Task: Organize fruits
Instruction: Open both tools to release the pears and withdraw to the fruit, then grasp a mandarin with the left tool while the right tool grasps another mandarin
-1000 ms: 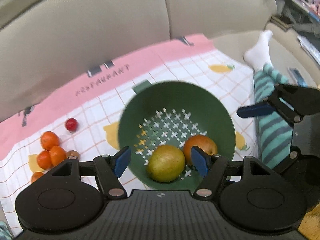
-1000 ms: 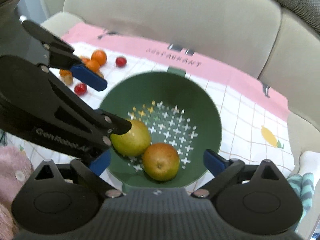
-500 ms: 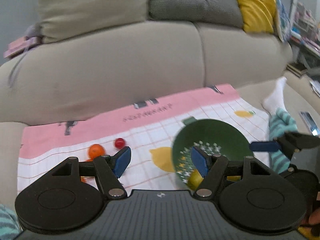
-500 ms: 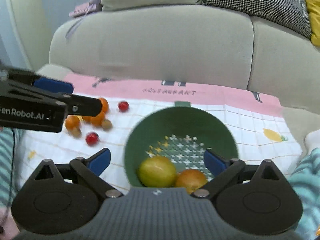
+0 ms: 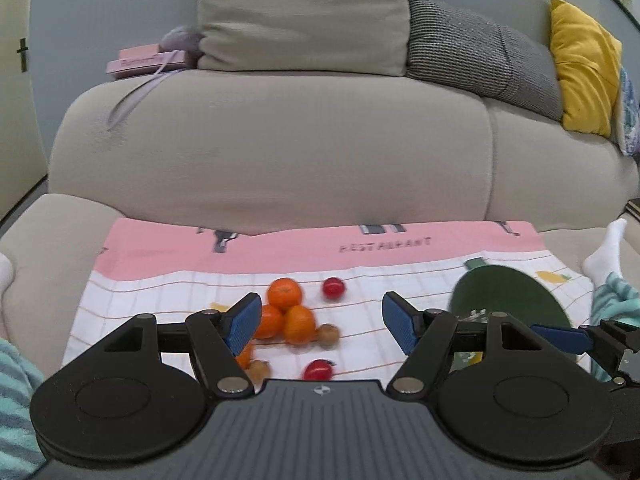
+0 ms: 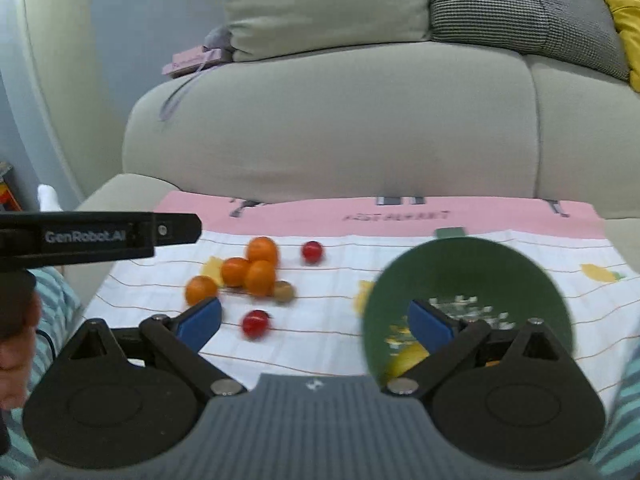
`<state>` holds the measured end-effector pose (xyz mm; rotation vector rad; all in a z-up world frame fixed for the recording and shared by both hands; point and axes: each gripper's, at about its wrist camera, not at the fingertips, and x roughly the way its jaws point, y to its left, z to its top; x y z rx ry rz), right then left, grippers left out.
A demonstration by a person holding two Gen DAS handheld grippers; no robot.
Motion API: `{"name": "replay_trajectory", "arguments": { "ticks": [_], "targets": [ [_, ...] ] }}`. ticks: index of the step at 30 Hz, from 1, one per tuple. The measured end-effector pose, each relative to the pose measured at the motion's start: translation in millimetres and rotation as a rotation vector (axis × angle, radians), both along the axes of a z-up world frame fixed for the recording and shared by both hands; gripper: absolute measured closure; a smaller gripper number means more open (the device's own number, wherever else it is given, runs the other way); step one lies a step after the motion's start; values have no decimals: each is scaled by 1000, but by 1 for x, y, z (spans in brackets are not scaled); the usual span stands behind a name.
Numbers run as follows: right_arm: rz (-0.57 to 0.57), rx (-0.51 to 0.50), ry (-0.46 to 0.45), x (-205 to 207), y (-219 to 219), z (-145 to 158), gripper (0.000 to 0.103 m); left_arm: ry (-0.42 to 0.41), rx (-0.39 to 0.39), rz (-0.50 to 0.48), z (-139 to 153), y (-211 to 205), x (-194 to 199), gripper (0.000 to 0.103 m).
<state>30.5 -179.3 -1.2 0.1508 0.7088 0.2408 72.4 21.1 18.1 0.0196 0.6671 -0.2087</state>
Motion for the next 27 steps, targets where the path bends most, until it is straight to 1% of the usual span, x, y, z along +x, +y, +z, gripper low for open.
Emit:
{"name": "replay_trajectory", "arguments": {
  "ticks": [3,6,10,13,18,21,23,25,27],
  "targets": [
    [28,1,18,4,17,-5,7,3,28,34,-5,10,-1,21],
    [36,15,6,9,30,-9,7,5,51,51,-12,20,0,21],
    [20,14,-11,18,40,-15,7,15,36,85,-21,34,5,21],
    [39,-32,-21,26,51,-20,7,18,30,122,-29,43,10,22],
    [100,-96,-23,37,68,-30,7,54,2,137,-43,55,18,24],
    [136,-138,-9,44,77,-37,7,81,-19,135,-50,61,23,30],
    [144,-149,-10,49,80,-42,7,105,-51,129,-55,68,26,31],
    [166,-149,-9,53,83,-46,7,136,-82,125,-60,73,29,37],
    [174,-163,-3,57,87,-51,7,157,-99,121,-66,75,33,40]
  ]
}}
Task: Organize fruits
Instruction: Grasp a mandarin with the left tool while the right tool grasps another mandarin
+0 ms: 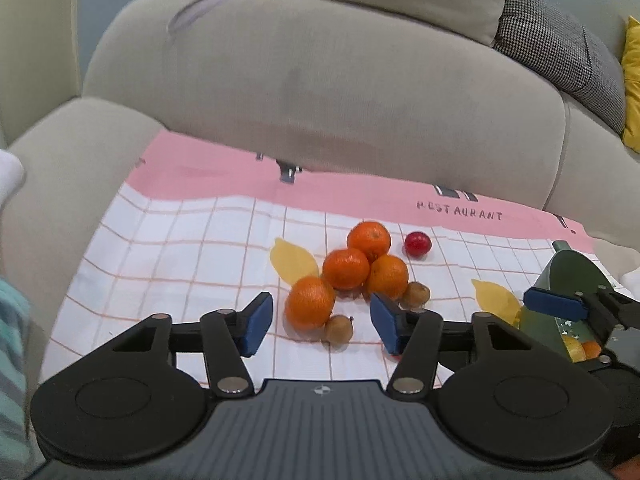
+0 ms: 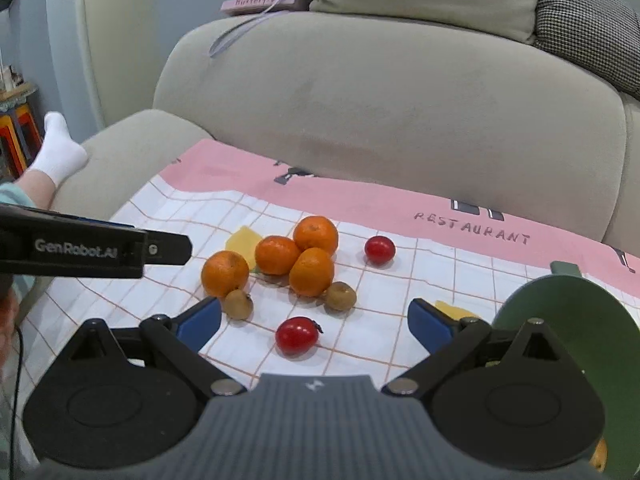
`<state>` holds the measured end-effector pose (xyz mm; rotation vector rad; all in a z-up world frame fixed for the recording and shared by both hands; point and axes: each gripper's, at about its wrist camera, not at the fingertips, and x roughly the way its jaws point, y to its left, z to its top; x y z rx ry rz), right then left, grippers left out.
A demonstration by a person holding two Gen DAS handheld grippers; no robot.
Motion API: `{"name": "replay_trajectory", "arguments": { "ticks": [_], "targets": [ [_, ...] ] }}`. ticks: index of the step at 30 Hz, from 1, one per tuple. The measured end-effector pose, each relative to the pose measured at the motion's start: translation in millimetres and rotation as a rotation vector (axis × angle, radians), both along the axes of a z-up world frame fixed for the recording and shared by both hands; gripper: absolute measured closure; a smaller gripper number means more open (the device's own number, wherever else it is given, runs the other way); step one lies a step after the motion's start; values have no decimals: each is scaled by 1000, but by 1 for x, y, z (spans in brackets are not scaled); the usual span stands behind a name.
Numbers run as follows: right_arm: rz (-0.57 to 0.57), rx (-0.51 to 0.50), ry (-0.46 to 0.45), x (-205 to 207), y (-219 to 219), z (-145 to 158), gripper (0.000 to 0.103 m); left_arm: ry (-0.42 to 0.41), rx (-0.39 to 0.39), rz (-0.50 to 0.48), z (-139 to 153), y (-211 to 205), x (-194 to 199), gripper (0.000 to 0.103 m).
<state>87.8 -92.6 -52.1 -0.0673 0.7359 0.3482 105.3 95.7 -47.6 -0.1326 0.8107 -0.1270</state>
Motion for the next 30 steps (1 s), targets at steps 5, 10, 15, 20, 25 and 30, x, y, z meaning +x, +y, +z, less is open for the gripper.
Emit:
{"name": "replay_trajectory", "arguments": {
  "ticks": [5,10,15,20,25,30],
  "targets": [
    [-3,-35,12,10,7,-13,16,1,13,-6,-12,-2,6,41],
    [5,-66,13,23,12,-26,39,59,-42,25,-24,1,21,41],
    [38,-92,-8,37,19,-35,43,124,-80,76,-40,6,38,40],
    [79,-126,-21,56,29,-44,47,140,-65,75,-49,5,50,41],
    [124,-151,-12,72,34,-53,50,147,-61,68,-57,5,57,42],
    [153,-156,-5,80,36,-59,50,145,-61,53,-61,4,62,46]
  ]
}}
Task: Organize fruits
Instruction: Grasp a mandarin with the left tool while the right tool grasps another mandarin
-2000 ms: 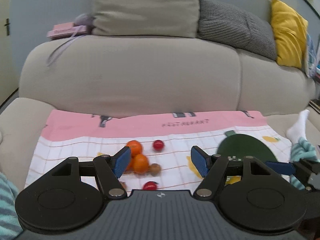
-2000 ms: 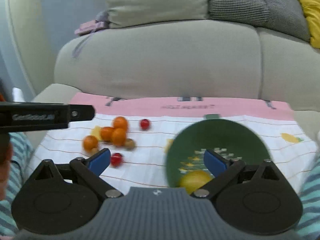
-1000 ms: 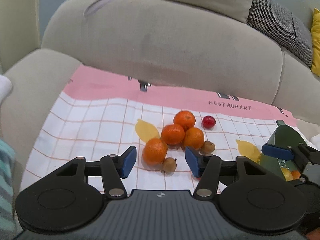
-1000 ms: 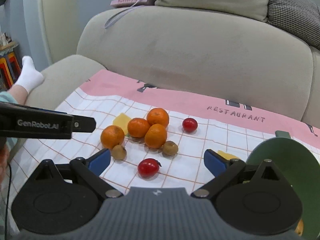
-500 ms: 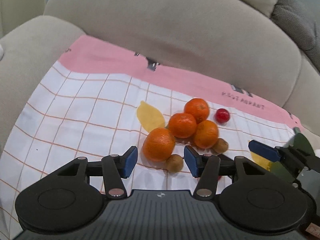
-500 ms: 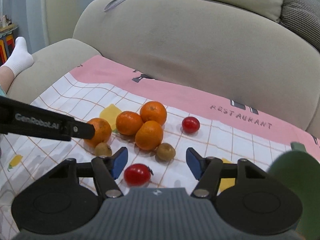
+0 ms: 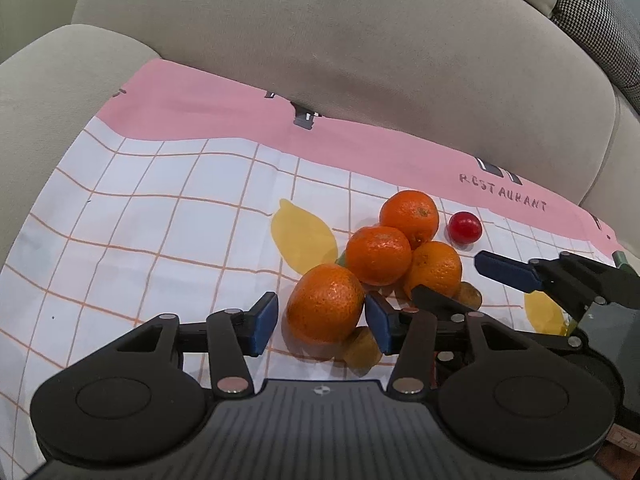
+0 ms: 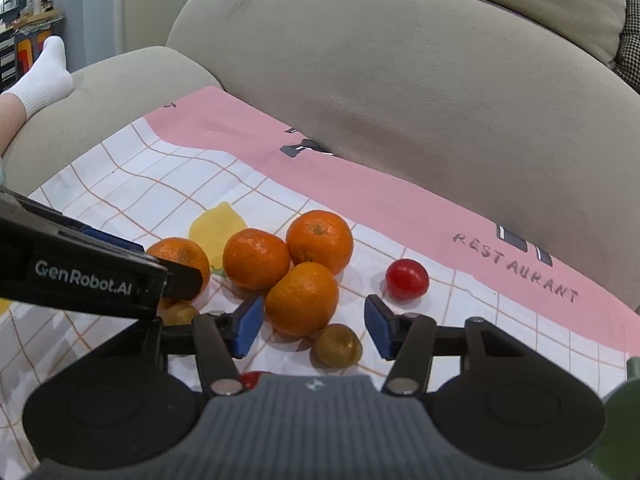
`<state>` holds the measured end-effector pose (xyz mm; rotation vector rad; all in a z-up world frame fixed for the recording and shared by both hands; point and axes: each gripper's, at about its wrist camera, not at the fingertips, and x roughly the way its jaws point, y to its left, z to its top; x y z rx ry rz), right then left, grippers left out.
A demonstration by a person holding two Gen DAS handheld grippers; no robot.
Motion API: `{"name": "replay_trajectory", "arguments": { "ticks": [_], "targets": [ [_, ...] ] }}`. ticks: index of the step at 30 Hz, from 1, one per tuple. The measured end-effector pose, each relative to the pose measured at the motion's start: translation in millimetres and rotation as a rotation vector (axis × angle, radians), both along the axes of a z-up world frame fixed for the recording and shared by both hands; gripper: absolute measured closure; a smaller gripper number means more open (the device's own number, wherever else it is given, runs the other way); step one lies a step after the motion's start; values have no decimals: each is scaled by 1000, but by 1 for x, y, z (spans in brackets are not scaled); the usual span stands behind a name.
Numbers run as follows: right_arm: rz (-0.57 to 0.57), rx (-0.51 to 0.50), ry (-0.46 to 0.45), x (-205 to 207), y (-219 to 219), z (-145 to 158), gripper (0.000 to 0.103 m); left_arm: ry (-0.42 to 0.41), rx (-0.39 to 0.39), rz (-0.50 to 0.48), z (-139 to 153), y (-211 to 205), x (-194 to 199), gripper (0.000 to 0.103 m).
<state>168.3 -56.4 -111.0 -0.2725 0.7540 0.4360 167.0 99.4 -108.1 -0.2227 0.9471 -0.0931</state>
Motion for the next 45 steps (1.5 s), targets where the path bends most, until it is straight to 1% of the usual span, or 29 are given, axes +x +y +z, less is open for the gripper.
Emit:
{"name": "replay_trajectory", "arguments": {
  "ticks": [2,7,10,12,14,20,24,28,32,36,42,45],
  "targets": [
    [8,4,4,3,1,-1,50,0,-3,-7,-1,0,2,50],
    [27,29,30,8,1,-6,50,-5,-2,-15,-3,-3,3,52],
    [36,32,41,10,3,-8,57,3,-13,-6,-5,-3,5,52],
    [35,37,45,11,3,-9,58,7,-19,3,-8,-2,5,52],
    [40,26,45,11,4,-9,61,3,-27,9,-8,-1,6,52],
    [37,38,54,13,2,-7,62,-15,-38,18,-7,-1,3,54],
    [44,41,43,11,2,-2,62,-36,-44,6,0,-1,1,54],
    [47,38,28,5,1,9,62,-56,-46,11,10,-1,-3,54],
    [40,37,-7,-3,-3,26,62,-87,-70,15,21,1,-8,54],
    [23,50,-32,-14,-12,43,62,-128,-70,-8,36,-5,-16,54],
    [-7,84,-54,-35,-32,68,62,-177,-110,-52,62,-17,-33,54],
    [-22,106,-59,-46,-43,80,62,-195,-110,-77,73,-27,-42,54]
  ]
}}
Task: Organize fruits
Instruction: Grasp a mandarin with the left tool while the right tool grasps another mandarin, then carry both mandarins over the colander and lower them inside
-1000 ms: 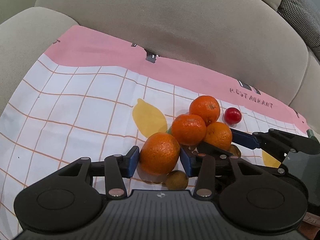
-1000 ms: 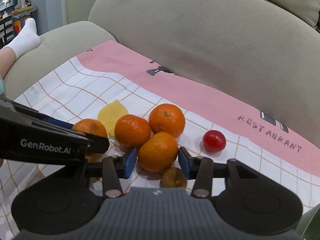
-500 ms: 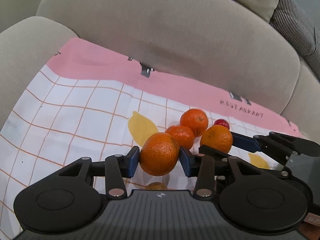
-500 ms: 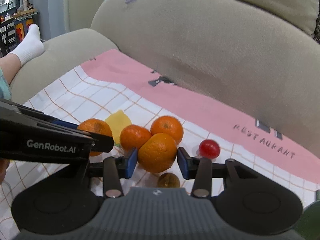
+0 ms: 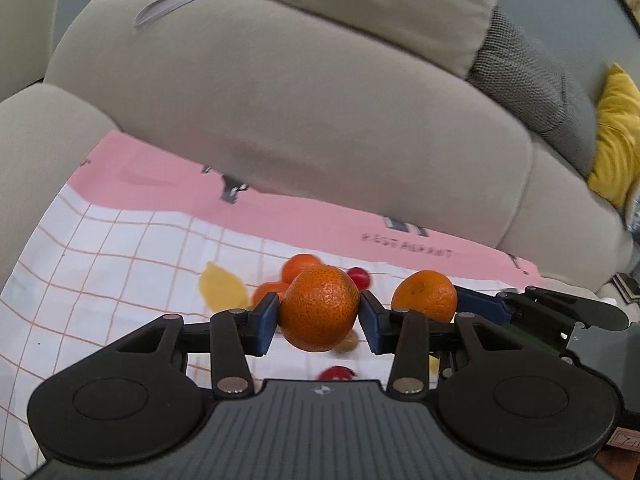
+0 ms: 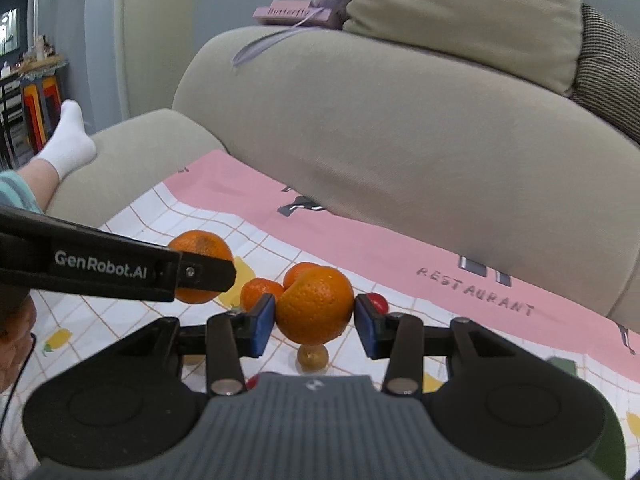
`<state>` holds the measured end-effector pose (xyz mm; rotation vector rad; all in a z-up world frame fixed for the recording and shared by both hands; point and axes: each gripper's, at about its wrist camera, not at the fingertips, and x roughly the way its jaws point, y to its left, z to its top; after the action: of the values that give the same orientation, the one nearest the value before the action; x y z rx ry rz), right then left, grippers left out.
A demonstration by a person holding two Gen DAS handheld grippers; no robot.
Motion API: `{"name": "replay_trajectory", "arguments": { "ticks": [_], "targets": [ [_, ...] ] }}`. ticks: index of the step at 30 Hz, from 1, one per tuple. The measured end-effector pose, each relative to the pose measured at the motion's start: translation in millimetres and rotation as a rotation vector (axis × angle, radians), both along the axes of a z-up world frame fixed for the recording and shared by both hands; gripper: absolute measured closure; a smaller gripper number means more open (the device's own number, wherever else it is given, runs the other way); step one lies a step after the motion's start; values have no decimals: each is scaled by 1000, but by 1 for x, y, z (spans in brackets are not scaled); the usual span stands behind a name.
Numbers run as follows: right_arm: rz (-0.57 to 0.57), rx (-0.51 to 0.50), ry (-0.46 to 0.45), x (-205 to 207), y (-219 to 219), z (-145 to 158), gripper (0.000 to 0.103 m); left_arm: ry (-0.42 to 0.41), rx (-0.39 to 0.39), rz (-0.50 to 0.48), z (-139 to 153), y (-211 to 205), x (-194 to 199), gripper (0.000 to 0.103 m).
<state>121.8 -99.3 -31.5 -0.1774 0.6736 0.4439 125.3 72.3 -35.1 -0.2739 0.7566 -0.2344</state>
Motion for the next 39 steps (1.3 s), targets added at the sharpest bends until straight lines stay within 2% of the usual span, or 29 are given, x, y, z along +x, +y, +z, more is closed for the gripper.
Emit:
{"name": "replay_trajectory", "arguments": {
  "ticks": [9,18,25,31,39],
  "targets": [
    [-49,36,-30,-37,-40,27,62,-23,-3,-81,21,-35,-22,54],
    [-110,28,-43,-74,-90,39,62,-41,12,-211,37,-81,-39,54],
    [-156,9,-20,-91,-129,33,62,-23,34,-318,35,-115,-43,54],
    [-206,-8,37,-98,-161,19,62,29,64,-416,27,-147,-37,54],
    [-241,-10,109,-84,-190,0,62,102,136,-505,12,-187,-16,54]
  ]
}}
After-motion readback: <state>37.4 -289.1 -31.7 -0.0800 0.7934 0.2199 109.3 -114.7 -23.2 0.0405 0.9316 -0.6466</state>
